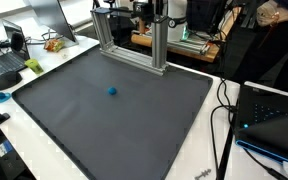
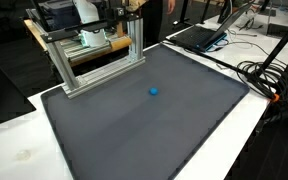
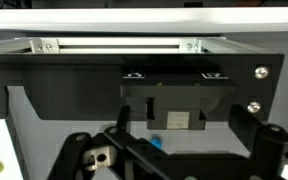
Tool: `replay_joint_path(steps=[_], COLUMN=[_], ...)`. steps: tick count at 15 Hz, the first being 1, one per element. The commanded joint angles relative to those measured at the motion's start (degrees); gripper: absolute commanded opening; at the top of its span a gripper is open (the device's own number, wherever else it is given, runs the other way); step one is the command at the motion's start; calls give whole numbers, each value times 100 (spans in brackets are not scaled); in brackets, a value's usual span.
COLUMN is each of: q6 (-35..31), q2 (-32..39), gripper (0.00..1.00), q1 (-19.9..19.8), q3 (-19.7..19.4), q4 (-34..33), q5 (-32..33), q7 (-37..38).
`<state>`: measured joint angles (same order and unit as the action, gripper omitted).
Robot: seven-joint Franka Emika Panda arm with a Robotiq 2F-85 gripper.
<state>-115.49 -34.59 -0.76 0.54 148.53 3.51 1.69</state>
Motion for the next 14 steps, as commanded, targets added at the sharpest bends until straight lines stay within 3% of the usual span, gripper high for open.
replay_joint_path(steps=[1,14], q6=[-153,-426], q2=[1,-84], gripper=[100,100], q1=[-11,-6], q3=[37,44], q4=[59,383], q5=[56,52], q7=[22,4])
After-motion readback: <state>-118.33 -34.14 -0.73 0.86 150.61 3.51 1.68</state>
